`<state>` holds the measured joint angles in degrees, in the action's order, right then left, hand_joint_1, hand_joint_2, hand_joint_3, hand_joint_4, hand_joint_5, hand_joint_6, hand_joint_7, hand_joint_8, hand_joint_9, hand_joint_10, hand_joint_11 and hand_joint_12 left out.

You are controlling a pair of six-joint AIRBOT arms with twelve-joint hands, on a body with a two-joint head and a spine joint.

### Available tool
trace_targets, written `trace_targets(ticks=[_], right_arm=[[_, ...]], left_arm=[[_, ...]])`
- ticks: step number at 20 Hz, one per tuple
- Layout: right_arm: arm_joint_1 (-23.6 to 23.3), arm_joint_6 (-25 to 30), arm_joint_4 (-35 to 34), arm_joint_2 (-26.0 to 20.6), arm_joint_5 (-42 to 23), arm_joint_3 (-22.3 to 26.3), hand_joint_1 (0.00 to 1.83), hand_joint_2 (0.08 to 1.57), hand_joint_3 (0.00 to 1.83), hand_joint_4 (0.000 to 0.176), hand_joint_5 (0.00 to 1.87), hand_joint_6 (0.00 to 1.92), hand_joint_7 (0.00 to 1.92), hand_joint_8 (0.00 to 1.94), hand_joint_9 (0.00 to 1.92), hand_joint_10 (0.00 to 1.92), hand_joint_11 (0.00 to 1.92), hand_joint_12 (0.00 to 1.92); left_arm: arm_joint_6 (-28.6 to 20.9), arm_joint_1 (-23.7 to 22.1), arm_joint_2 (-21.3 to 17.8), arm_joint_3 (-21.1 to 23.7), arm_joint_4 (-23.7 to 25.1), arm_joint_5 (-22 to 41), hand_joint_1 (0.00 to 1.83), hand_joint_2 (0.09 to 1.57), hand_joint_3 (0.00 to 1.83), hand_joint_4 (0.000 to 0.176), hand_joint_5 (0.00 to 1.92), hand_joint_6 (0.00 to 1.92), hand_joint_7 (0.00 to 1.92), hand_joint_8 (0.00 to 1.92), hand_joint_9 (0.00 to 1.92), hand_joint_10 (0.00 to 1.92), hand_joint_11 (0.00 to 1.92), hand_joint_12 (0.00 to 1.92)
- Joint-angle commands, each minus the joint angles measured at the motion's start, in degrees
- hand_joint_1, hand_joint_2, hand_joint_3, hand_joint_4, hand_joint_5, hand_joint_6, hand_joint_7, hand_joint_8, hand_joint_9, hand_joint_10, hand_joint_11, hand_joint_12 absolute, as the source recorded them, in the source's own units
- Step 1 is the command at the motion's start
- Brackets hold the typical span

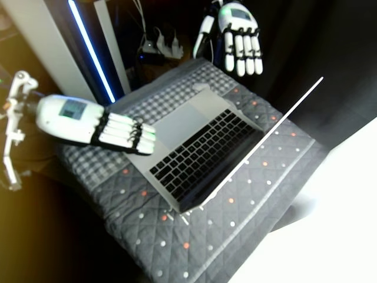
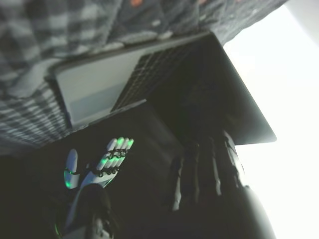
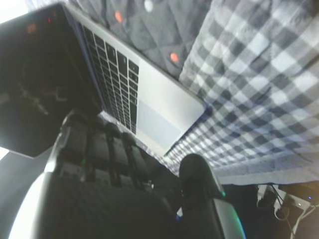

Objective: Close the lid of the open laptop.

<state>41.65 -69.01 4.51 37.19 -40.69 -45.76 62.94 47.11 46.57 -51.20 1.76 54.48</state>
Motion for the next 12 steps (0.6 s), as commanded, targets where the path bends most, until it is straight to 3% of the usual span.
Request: trace_targets(ticks=[1,2,3,4,5,6,7,8,9,10,11,12], right_arm=[[-0.7,-0.1,-0.9,-0.4,-6.9,-0.2,0.17,1.36,0.04,0.077,0.0,0.0,0.0,0.0,0.0,0.0,0.0,0.0],[-0.7,-0.1,-1.2,-0.4,-7.4,-0.3,0.2,1.38,0.04,0.01,0.0,0.0,0.0,0.0,0.0,0.0,0.0,0.0],[-0.7,-0.1,-1.4,-0.3,-8.0,-0.3,0.16,1.39,0.03,0.0,0.0,0.0,0.0,0.0,0.0,0.0,0.0,0.0],[-0.7,-0.1,-1.5,-0.3,-8.4,-0.3,0.12,1.38,0.03,0.0,0.0,0.0,0.0,0.0,0.0,0.0,0.0,0.0],[-0.7,-0.1,-1.5,-0.3,-8.7,-0.3,0.15,1.38,0.02,0.0,0.0,0.0,0.0,0.0,0.0,0.0,0.0,0.0],[-0.7,-0.1,-1.6,-0.3,-8.9,-0.4,0.14,1.37,0.01,0.018,0.0,0.0,0.0,0.0,0.0,0.0,0.0,0.0],[-0.7,-0.1,-1.8,-0.3,-9.2,-0.4,0.18,1.38,0.01,0.015,0.0,0.0,0.0,0.0,0.0,0.0,0.0,0.0],[-0.7,-0.1,-2.1,-0.3,-9.8,-0.5,0.16,1.38,0.01,0.008,0.0,0.0,0.0,0.0,0.0,0.0,0.0,0.0],[-0.7,-0.1,-2.3,-0.3,-10.1,-0.6,0.12,1.38,0.01,0.017,0.0,0.0,0.0,0.0,0.0,0.0,0.0,0.0],[-0.7,-0.1,-2.4,-0.3,-10.6,-0.6,0.11,1.37,0.01,0.028,0.0,0.0,0.0,0.0,0.0,0.0,0.0,0.0],[-0.7,-0.1,-2.6,-0.3,-11.1,-0.7,0.11,1.37,0.0,0.032,0.0,0.0,0.0,0.0,0.0,0.0,0.0,0.0],[-0.7,-0.1,-2.8,-0.3,-11.4,-0.8,0.1,1.36,0.0,0.067,0.0,0.0,0.0,0.0,0.0,0.0,0.0,0.0]], left_arm=[[-0.4,0.0,-0.2,0.3,-0.3,6.7,0.33,1.35,0.01,0.048,0.11,0.03,0.15,0.02,0.05,0.09,0.0,0.58],[-0.7,0.5,-0.2,0.5,-0.1,6.3,0.37,1.34,0.0,0.055,0.11,0.01,0.16,0.01,0.05,0.06,0.0,0.63],[-0.9,0.9,-0.1,0.6,0.1,6.1,0.28,1.39,0.01,0.02,0.09,0.0,0.13,0.0,0.07,0.05,0.0,0.57],[-1.0,1.2,-0.1,0.7,0.1,5.9,0.25,1.41,0.01,0.012,0.08,0.0,0.11,0.0,0.07,0.04,0.0,0.6],[-1.4,1.6,0.0,0.8,0.1,5.9,0.29,1.4,0.0,0.025,0.1,0.0,0.11,0.0,0.07,0.03,0.0,0.47],[-1.8,1.8,0.1,0.8,0.3,5.7,0.29,1.39,0.0,0.021,0.1,0.01,0.13,0.01,0.08,0.03,0.0,0.44],[-2.7,2.0,0.5,0.7,1.0,5.1,0.28,1.38,0.0,0.041,0.1,0.0,0.13,0.01,0.11,0.04,0.0,0.66],[-3.4,2.2,1.1,0.6,1.9,3.9,0.25,1.39,0.0,0.025,0.11,0.01,0.14,0.0,0.13,0.03,0.0,0.84],[-3.7,2.3,1.5,0.6,2.2,3.4,0.26,1.39,0.0,0.0,0.15,0.02,0.18,0.01,0.16,0.05,0.0,0.97],[-4.5,2.6,2.3,0.3,2.6,2.7,0.22,1.4,0.0,0.0,0.18,0.02,0.22,0.02,0.2,0.06,0.0,1.04],[-5.1,2.8,2.8,0.0,2.7,2.5,0.16,1.42,0.0,0.0,0.15,0.01,0.2,0.0,0.17,0.04,0.0,0.85],[-5.5,3.0,3.3,-0.2,2.7,2.1,0.17,1.42,0.0,0.0,0.15,0.0,0.19,0.0,0.16,0.03,0.0,0.73]])
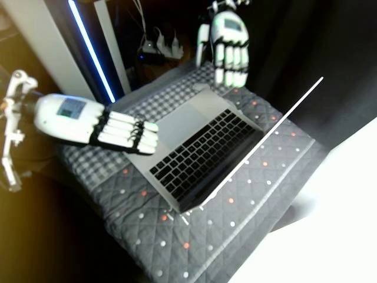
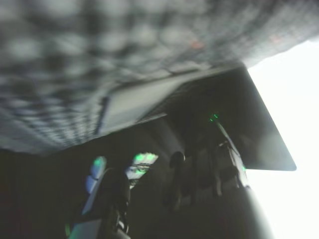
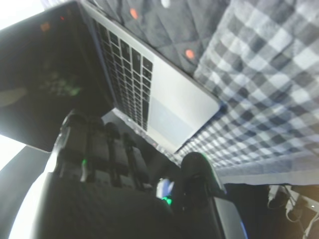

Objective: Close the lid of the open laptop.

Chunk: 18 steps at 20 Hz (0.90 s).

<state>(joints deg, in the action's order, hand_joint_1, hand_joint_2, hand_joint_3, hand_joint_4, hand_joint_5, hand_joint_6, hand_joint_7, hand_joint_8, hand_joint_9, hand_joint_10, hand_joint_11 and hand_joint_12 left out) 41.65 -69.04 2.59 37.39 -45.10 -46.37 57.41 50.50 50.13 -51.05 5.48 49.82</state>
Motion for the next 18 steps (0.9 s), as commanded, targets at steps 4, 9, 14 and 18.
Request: trace_targets(ticks=[4,9,14,18], right_arm=[[-0.7,-0.1,-1.9,-0.5,-8.3,-0.6,0.2,1.38,0.01,0.017,0.0,0.0,0.0,0.0,0.0,0.0,0.0,0.0],[-1.3,0.7,-3.4,0.0,-10.4,-1.5,0.34,1.39,0.0,0.0,0.0,0.0,0.0,0.0,0.0,0.0,0.0,0.0],[-3.8,1.7,-3.4,1.8,-10.4,-2.9,0.22,1.36,0.0,0.052,0.0,0.0,0.0,0.0,0.02,0.01,0.0,1.11],[-8.8,1.7,-2.3,3.1,-10.3,-4.0,0.43,1.36,0.0,0.136,0.0,0.0,0.0,0.0,0.08,0.19,0.0,1.67]], left_arm=[[-2.7,0.1,2.6,-1.6,0.4,3.7,0.26,1.39,0.0,0.0,0.17,0.02,0.17,0.01,0.16,0.02,0.0,0.78],[-5.2,0.4,5.4,-3.1,1.3,0.6,0.26,1.41,0.0,0.012,0.14,0.0,0.15,0.0,0.15,0.01,0.0,0.59],[-6.8,1.1,6.4,-3.9,1.5,0.0,0.29,1.4,0.0,0.004,0.16,0.0,0.16,0.0,0.14,0.0,0.0,0.57],[-6.9,1.2,6.3,-3.7,1.5,0.7,0.24,1.42,0.0,0.008,0.14,0.01,0.15,0.0,0.13,0.0,0.0,0.49]])
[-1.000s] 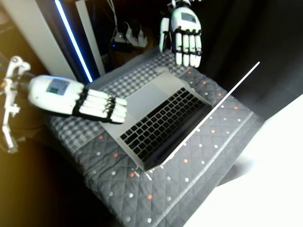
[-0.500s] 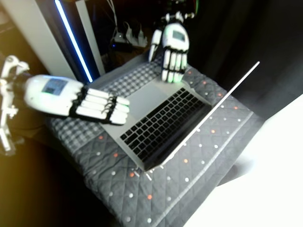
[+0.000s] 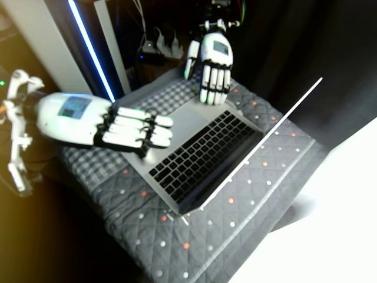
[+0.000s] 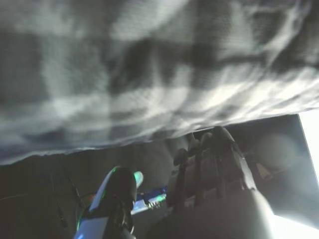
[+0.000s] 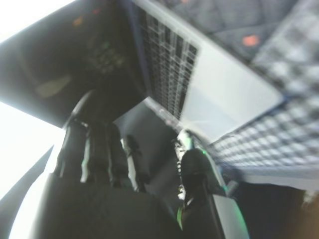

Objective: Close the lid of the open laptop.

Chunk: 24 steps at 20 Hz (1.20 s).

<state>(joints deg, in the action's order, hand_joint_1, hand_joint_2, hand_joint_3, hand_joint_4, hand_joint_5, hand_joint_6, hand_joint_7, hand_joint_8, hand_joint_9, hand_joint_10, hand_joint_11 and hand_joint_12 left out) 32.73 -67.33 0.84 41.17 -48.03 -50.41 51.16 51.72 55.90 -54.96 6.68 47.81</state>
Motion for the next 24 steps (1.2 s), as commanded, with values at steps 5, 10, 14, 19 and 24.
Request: trace_targets(ticks=[5,10,14,19,24], right_arm=[[-8.8,0.0,0.1,2.5,-4.5,-3.4,0.41,1.25,0.01,0.028,0.0,0.0,0.0,0.0,0.01,0.02,0.01,1.59],[-18.1,-1.7,0.6,5.7,2.1,-6.8,0.66,1.28,0.01,0.0,0.0,0.0,0.0,0.0,0.0,0.0,0.01,0.0],[-24.0,-1.8,0.8,7.9,5.7,-9.5,0.82,1.36,0.0,0.0,0.0,0.0,0.37,0.1,0.08,1.3,0.08,1.91],[-34.9,-17.9,-6.0,9.6,16.3,-10.4,0.54,1.36,0.0,0.0,0.0,0.0,0.01,0.0,0.0,0.05,0.0,0.2],[-36.1,-20.9,-12.5,11.8,20.0,-14.1,0.46,1.37,0.0,0.011,0.0,0.0,0.0,0.0,0.0,0.0,0.0,0.0]], left_arm=[[-1.0,0.3,0.1,0.5,0.3,3.5,0.22,1.42,0.0,0.008,0.15,0.0,0.14,0.0,0.12,0.0,0.0,0.38],[-1.0,0.3,-0.7,0.6,0.4,4.1,0.19,1.42,0.0,0.029,0.13,0.0,0.12,0.0,0.11,0.01,0.0,0.53],[-1.0,0.2,-0.5,0.3,0.5,4.0,0.24,1.42,0.0,0.0,0.16,0.01,0.16,0.01,0.13,0.01,0.0,0.46],[-1.0,0.2,0.1,0.0,0.5,4.1,0.21,1.43,0.0,0.0,0.16,0.0,0.15,0.0,0.13,0.0,0.0,0.44],[-1.0,-0.2,0.9,-0.4,0.7,4.1,0.19,1.43,0.0,0.007,0.15,0.0,0.15,0.0,0.14,0.01,0.0,0.41]])
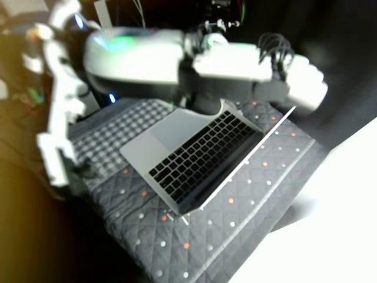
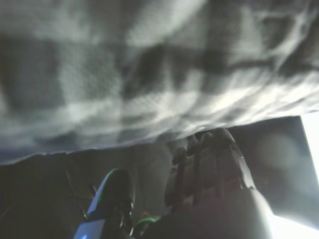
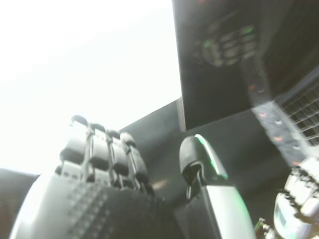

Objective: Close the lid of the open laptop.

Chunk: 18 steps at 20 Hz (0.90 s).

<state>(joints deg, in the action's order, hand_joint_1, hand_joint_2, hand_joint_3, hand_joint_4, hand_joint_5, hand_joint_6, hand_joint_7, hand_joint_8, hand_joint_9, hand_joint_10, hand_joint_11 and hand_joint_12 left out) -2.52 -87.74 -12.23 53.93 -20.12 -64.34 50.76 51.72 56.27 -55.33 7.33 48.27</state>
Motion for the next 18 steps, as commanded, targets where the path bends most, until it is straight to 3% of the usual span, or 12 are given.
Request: trace_targets(ticks=[1,2,6,7,8,9,10,11,12,13,16,18], right_arm=[[-0.8,-0.5,-0.5,-0.7,-7.2,-0.9,0.54,1.38,0.0,0.0,0.0,0.0,0.0,0.0,0.0,0.0,0.0,0.0],[-0.8,-0.5,-1.5,-0.2,-6.3,-1.8,0.56,1.38,0.0,0.0,0.0,0.0,0.0,0.0,0.0,0.0,0.0,0.0],[-0.8,-0.4,-2.2,1.8,-1.8,-4.1,0.59,1.32,0.0,0.0,0.0,0.0,0.0,0.0,0.01,0.0,0.0,0.0],[-0.7,-0.4,-2.2,2.2,-1.1,-4.4,0.57,1.3,0.01,0.0,0.03,0.0,0.07,0.01,0.24,0.02,0.0,1.1],[-0.7,-0.4,-2.1,2.4,-0.7,-4.3,0.64,1.29,0.0,0.0,0.13,0.03,0.25,0.06,0.42,0.08,0.0,1.54],[-0.5,-0.4,-2.0,2.4,-0.5,-4.0,0.65,1.3,0.0,0.0,0.19,0.03,0.4,0.04,0.42,0.31,0.0,1.7],[-0.4,-0.4,-1.8,2.3,-0.5,-3.8,0.7,1.31,0.0,0.0,0.32,0.07,0.58,0.25,0.38,1.17,0.2,1.88],[-0.1,-0.4,-1.4,2.1,-0.5,-3.3,0.71,1.31,0.0,0.0,0.26,0.59,0.45,0.96,0.35,1.61,0.28,1.91],[0.3,-0.4,-0.7,1.7,-0.5,-2.4,0.66,1.41,0.02,0.082,0.37,1.59,0.31,1.36,0.33,1.78,0.33,1.92],[0.6,-0.4,-0.1,1.1,-0.5,-1.2,0.57,1.34,0.0,0.0,0.07,1.84,0.14,1.69,0.26,1.89,0.33,1.92],[0.7,-0.2,4.9,-3.2,-0.7,4.7,0.44,1.29,0.0,0.0,0.0,1.8,0.01,1.78,0.09,1.92,0.13,1.92],[0.8,6.3,13.6,-5.6,-1.5,7.9,0.38,1.3,0.0,0.0,0.0,1.62,0.01,1.7,0.13,1.91,0.18,1.92]], left_arm=[[-0.6,-0.3,0.6,-0.1,0.1,3.6,0.21,1.42,0.0,0.0,0.16,0.0,0.17,0.01,0.16,0.01,0.0,0.46],[-0.6,-0.4,0.6,-0.1,0.1,3.7,0.21,1.42,0.0,0.01,0.17,0.01,0.17,0.0,0.15,0.01,0.0,0.45],[-0.8,-0.4,0.6,0.0,0.1,4.3,0.3,1.41,0.0,0.006,0.16,0.01,0.15,0.01,0.13,0.01,0.0,0.35],[-0.9,-0.4,0.6,0.0,0.1,4.3,0.32,1.41,0.0,0.004,0.17,0.01,0.16,0.01,0.13,0.01,0.0,0.35],[-1.0,-0.4,0.6,0.0,0.1,4.4,0.31,1.41,0.0,0.012,0.16,0.0,0.15,0.0,0.13,0.0,0.0,0.33],[-1.1,-0.4,0.6,0.0,0.0,4.5,0.28,1.41,0.0,0.013,0.14,0.0,0.14,0.0,0.11,0.0,0.0,0.3],[-1.1,-0.4,0.6,0.0,0.0,4.5,0.26,1.42,0.0,0.018,0.14,0.0,0.14,0.0,0.12,0.01,0.0,0.3],[-1.1,-0.3,0.5,0.0,-0.1,4.6,0.25,1.42,0.0,0.019,0.14,0.0,0.14,0.0,0.12,0.01,0.0,0.31],[-1.1,-0.3,0.5,0.0,-0.3,4.7,0.24,1.42,0.0,0.029,0.13,0.0,0.13,0.0,0.11,0.0,0.0,0.25],[-1.1,-0.3,0.3,0.1,-0.5,4.8,0.21,1.42,0.0,0.035,0.12,0.0,0.12,0.0,0.1,0.0,0.0,0.19],[-1.1,0.1,-0.2,0.4,-1.3,4.9,0.19,1.42,0.0,0.038,0.12,0.0,0.12,0.0,0.1,0.0,0.0,0.21],[-1.1,0.7,-0.7,0.7,-2.2,5.6,0.2,1.42,0.0,0.041,0.12,0.0,0.1,0.0,0.06,0.0,0.0,0.22]])
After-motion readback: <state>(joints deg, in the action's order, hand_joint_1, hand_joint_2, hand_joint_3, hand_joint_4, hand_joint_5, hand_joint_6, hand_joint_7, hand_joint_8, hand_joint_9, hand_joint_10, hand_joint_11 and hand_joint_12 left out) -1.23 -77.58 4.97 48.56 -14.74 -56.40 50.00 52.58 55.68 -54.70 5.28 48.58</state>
